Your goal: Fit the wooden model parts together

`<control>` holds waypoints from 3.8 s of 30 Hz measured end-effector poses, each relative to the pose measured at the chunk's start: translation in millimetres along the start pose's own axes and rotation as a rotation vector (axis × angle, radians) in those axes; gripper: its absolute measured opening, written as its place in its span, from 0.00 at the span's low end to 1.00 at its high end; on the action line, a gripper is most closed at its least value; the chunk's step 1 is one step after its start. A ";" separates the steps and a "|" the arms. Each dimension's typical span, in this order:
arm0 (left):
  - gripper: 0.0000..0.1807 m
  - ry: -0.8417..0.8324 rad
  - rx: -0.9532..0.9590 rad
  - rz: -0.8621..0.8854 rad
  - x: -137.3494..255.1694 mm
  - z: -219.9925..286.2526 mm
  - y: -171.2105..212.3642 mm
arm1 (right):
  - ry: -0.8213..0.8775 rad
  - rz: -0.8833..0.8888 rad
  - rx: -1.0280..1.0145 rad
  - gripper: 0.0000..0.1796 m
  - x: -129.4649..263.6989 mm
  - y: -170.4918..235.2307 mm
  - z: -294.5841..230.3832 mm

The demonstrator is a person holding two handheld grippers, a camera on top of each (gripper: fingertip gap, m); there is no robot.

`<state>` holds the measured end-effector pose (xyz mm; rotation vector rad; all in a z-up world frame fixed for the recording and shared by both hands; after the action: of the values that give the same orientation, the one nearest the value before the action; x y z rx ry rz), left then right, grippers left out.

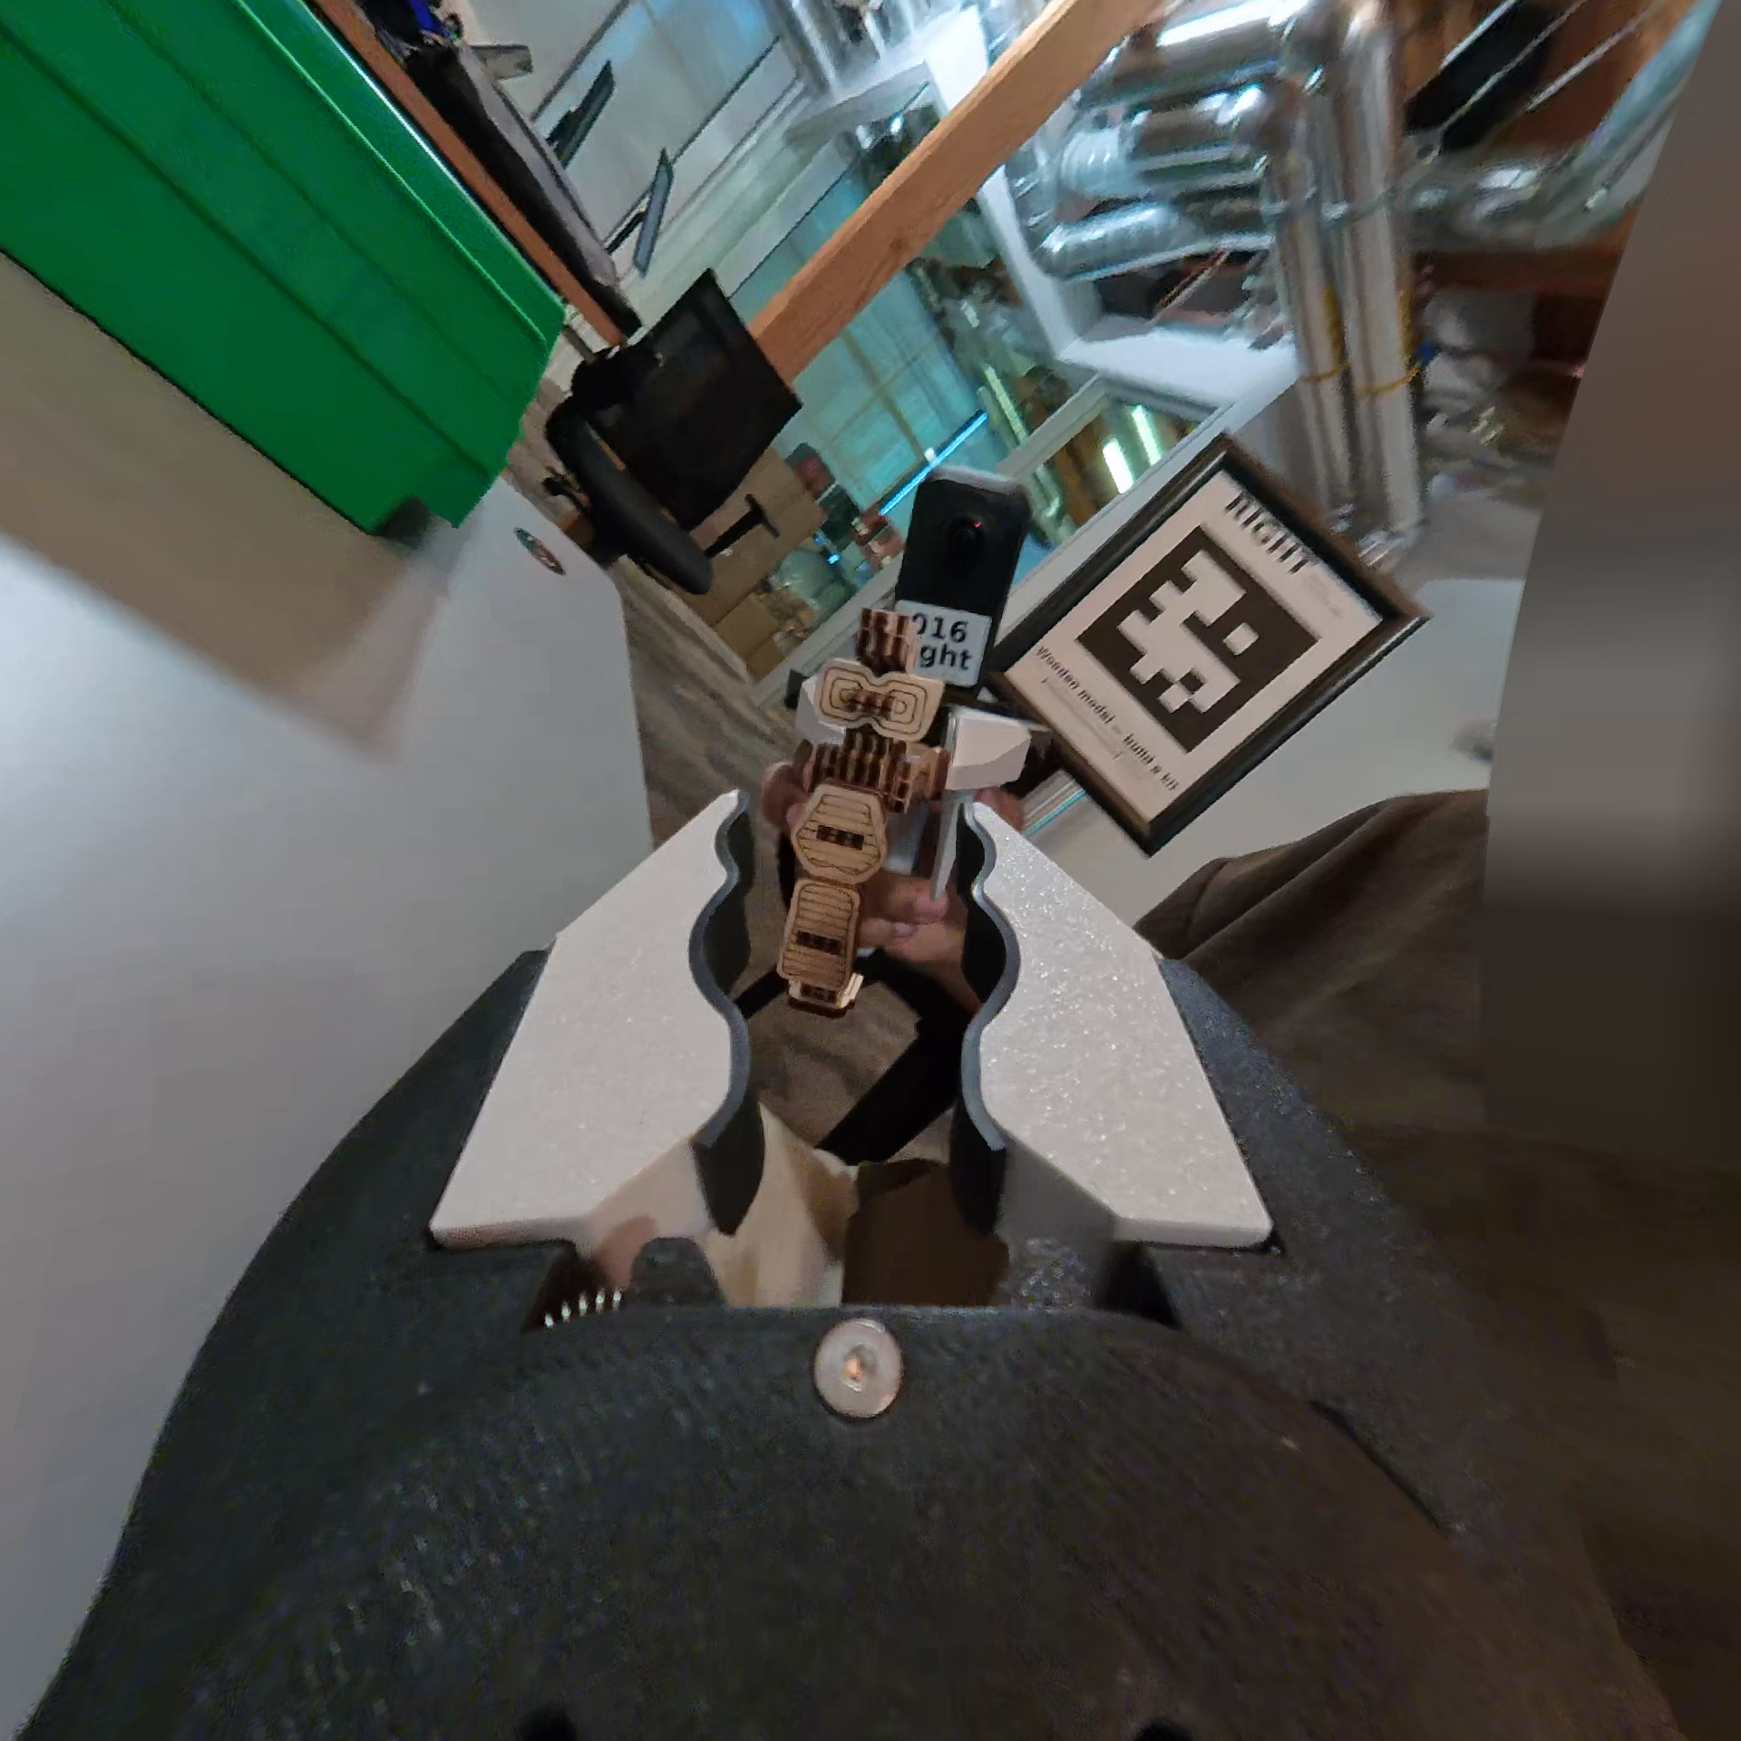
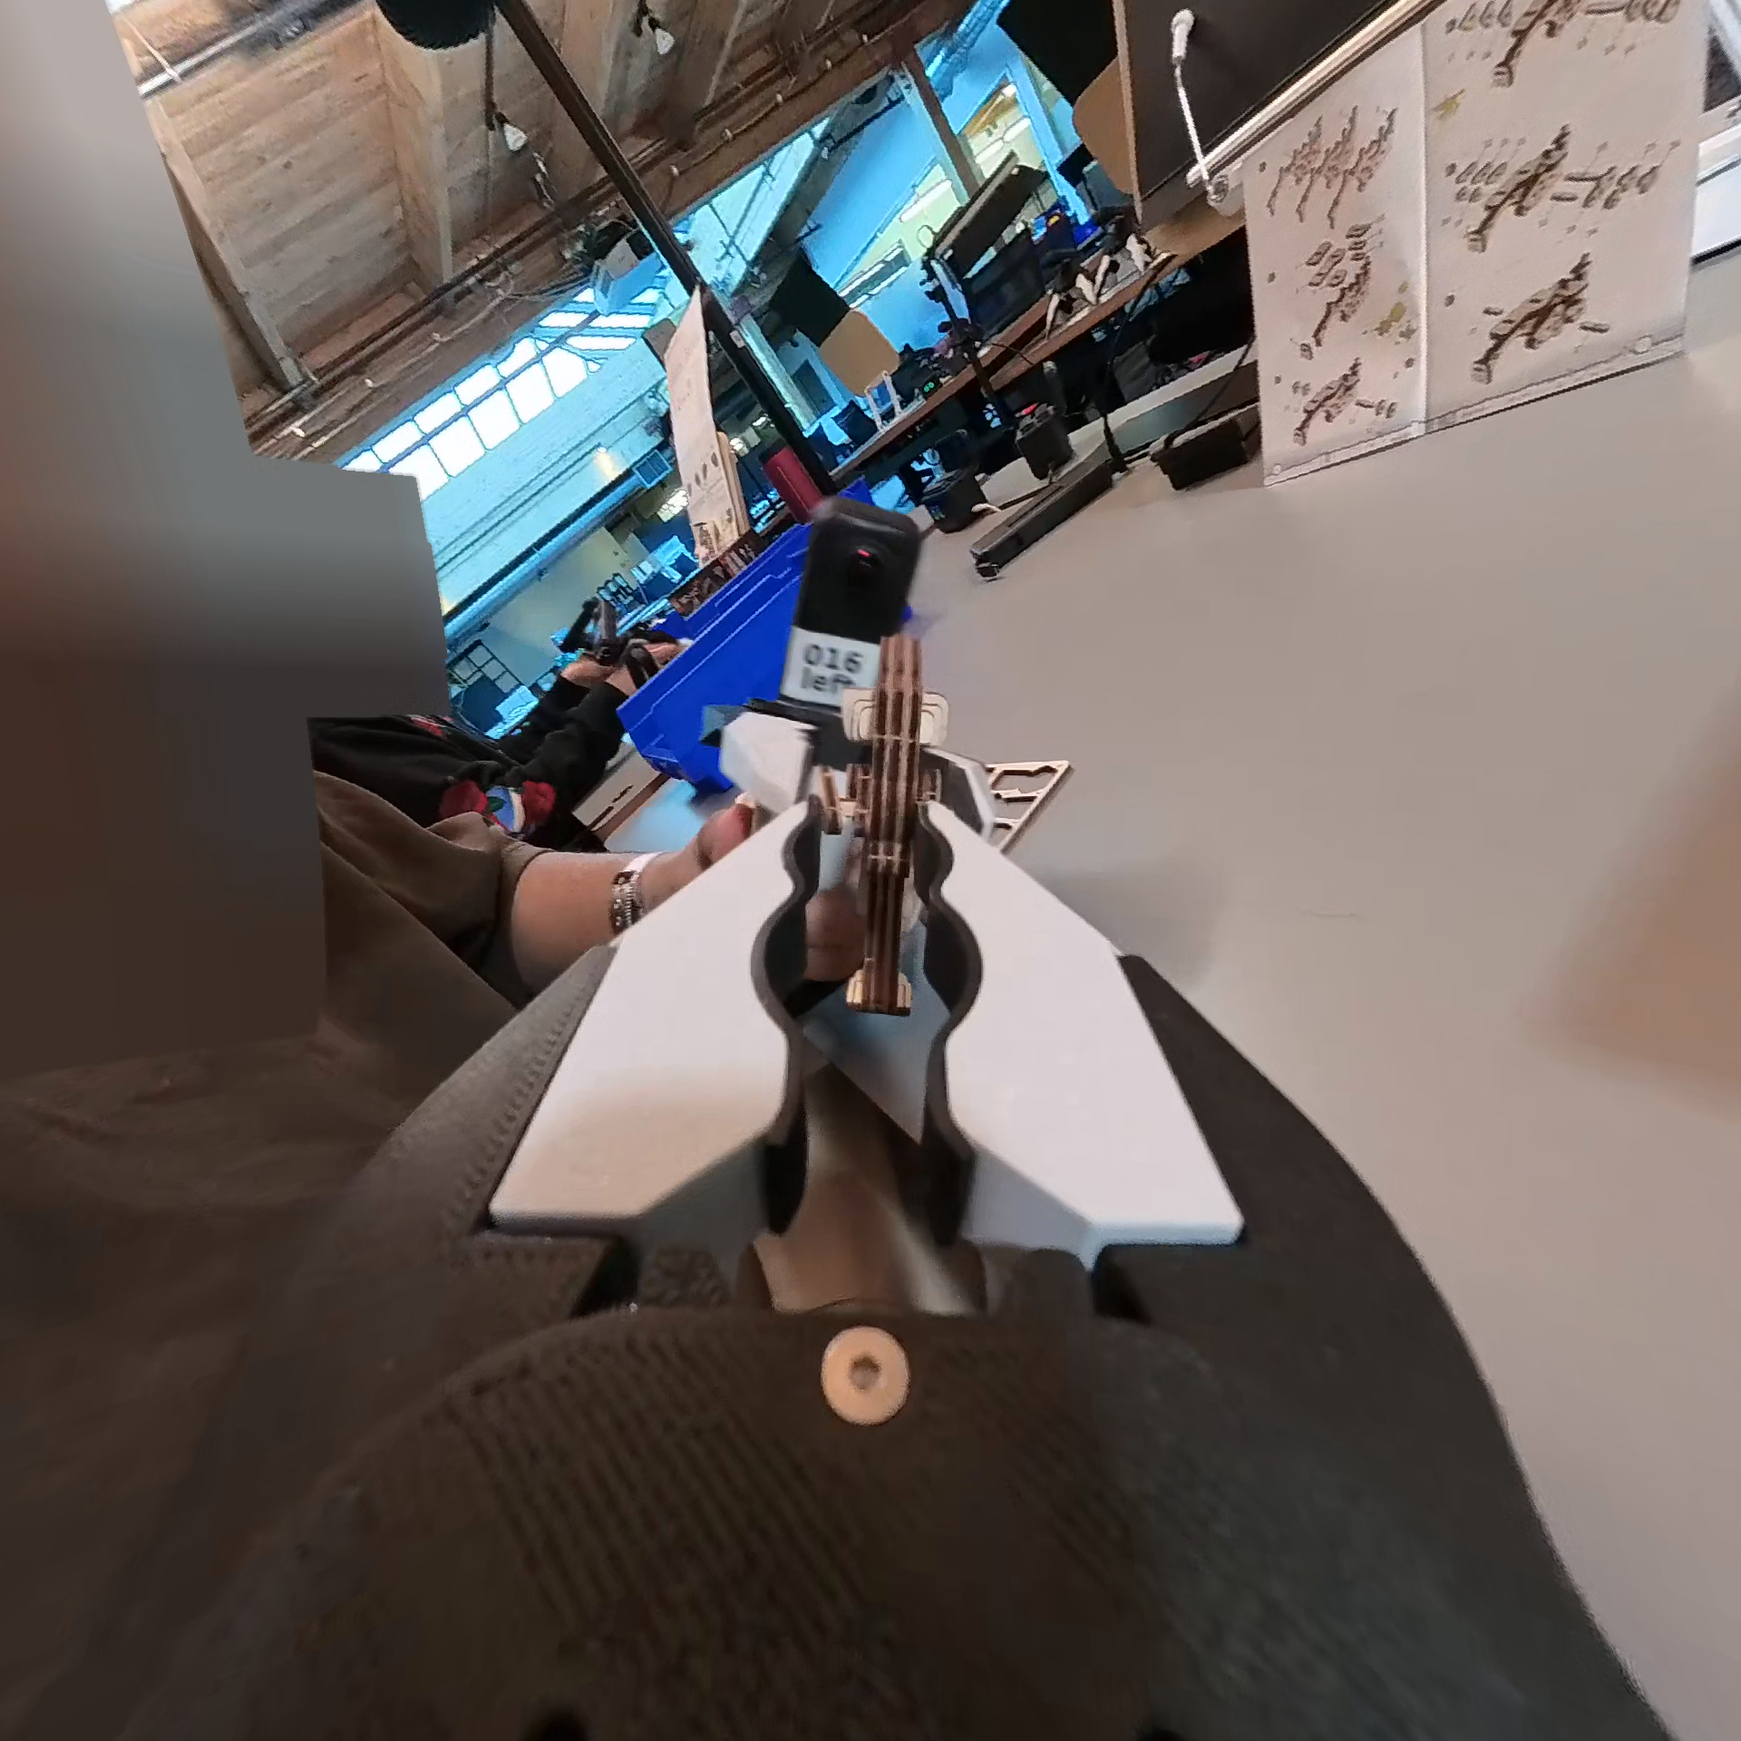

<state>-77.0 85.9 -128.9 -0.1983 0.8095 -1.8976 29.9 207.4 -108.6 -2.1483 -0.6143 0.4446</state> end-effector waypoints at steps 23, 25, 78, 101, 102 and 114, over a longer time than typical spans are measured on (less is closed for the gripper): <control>0.15 -0.066 -0.087 -0.056 -0.7 1.0 2.6 | 0.042 -0.072 0.063 0.10 -2.7 5.4 -0.8; 0.15 -0.063 -0.078 -0.058 -0.6 0.7 3.0 | 0.042 -0.074 0.065 0.10 -2.5 5.5 -0.6; 0.10 0.158 -0.679 -0.036 6.8 50.0 2.2 | -0.084 -0.048 0.768 0.09 1.9 4.6 -53.4; 0.10 0.225 -0.521 0.002 4.9 46.0 3.8 | -0.167 -0.008 0.442 0.15 -2.0 0.5 -43.6; 0.10 0.228 -0.515 -0.004 4.7 45.7 4.2 | -0.165 -0.009 0.447 0.15 -1.8 0.5 -43.6; 0.15 0.168 -0.541 0.002 2.9 46.4 3.5 | -0.128 -0.026 0.487 0.15 -1.3 0.2 -42.9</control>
<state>-53.8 61.8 -96.4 -0.3711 1.4286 -1.6713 50.7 179.5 -83.4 -1.6571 -0.5386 0.6487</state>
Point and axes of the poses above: each gripper's, where its closed fingertips meet, x back along the fingers, y out of its underside, z = x × y across the jaws, the point moved 8 cm from there along x, back along the fingers, and after that the axes turned 6 degrees about z, right-handed, at the moved point
